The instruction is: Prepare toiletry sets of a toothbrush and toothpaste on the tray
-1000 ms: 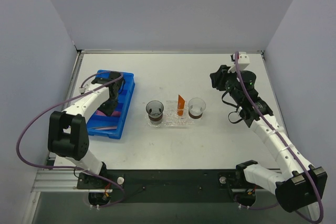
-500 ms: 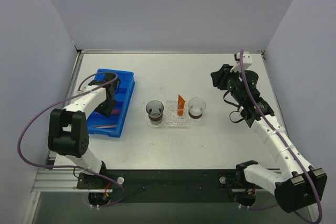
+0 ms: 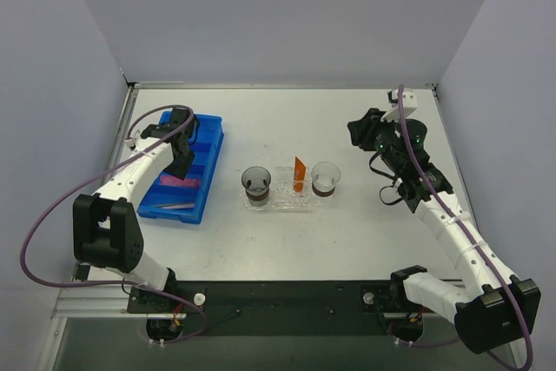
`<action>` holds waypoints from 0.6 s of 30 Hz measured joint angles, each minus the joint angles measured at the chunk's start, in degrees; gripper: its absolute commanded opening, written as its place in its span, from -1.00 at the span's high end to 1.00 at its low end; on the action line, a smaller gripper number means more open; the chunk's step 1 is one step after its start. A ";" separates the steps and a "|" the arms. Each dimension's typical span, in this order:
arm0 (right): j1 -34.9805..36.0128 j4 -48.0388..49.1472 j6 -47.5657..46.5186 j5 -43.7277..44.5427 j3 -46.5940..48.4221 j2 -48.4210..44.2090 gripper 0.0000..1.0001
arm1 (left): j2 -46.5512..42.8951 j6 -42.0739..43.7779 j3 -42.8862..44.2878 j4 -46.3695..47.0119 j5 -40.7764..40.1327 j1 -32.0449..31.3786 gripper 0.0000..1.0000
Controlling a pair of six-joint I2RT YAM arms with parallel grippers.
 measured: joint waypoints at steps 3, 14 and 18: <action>0.00 0.13 0.02 -0.15 -0.02 0.00 0.32 | 0.04 -0.46 1.38 -0.02 -0.11 0.13 0.22; -0.74 0.81 0.04 -0.24 -0.28 -0.09 0.32 | 5.95 -0.50 1.31 0.55 0.59 2.54 0.11; -0.92 0.81 0.17 -0.26 -0.28 -0.09 0.32 | 7.02 -0.35 1.27 1.20 0.59 3.50 0.07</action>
